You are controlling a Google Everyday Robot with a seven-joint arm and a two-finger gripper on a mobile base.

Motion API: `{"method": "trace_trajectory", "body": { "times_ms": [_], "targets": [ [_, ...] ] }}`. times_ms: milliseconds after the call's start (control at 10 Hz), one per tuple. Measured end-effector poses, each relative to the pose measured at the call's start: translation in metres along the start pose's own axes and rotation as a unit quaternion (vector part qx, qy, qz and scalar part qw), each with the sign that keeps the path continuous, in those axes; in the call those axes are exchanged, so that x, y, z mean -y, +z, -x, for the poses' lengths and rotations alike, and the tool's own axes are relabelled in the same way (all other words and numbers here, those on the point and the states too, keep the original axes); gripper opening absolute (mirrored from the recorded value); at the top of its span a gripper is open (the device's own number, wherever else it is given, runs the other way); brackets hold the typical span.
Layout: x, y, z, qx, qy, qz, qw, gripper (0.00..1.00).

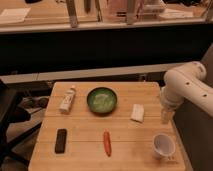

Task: Place the white sponge in the ceramic bowl

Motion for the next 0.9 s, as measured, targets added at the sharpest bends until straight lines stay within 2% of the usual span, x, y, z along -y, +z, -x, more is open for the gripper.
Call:
{"method": "trace_trajectory", "body": {
  "times_ms": [300,500,700,900],
  "targets": [
    [0.002,0.003,0.001,-0.005,-0.009,-0.002,0.9999,0.80],
    [0.016,0.023,0.016,-0.010,-0.054,-0.007,0.9985,0.80],
    [0.017,0.026,0.015,-0.017,-0.066,-0.007,0.9977,0.80],
    [0.023,0.033,0.022,-0.022,-0.094,-0.008,0.9953,0.80]
  ]
}}
